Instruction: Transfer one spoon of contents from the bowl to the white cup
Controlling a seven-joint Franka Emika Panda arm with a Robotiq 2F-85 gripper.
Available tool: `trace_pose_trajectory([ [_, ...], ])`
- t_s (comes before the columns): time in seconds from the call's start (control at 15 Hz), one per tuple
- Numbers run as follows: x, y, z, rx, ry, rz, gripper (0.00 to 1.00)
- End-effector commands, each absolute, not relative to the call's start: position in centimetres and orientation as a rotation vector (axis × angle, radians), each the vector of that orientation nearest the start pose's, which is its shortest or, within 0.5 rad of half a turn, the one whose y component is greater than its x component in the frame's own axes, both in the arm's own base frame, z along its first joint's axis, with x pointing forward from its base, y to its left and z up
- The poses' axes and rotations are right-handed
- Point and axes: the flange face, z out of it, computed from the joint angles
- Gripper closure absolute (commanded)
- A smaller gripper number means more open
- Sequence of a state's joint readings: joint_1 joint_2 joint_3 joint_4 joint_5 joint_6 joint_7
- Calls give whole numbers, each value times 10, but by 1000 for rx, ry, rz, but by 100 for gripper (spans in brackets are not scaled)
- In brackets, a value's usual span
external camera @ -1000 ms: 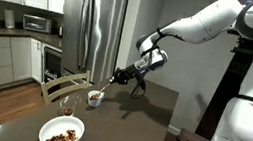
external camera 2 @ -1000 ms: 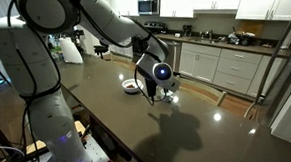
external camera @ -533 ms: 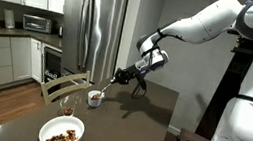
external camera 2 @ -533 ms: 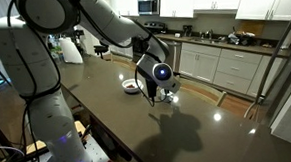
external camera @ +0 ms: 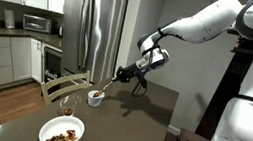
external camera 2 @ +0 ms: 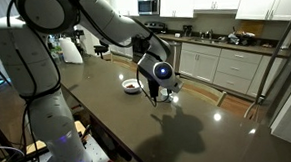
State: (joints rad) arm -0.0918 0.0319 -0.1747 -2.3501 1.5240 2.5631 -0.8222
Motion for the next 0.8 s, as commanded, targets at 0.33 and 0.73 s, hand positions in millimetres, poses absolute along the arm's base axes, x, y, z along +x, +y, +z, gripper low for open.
trace_pose_trajectory([
  [0.33,503,-166,328,-2220,868,-796,96],
  [0.73,505,-160,324,-2281,876,-814,96],
])
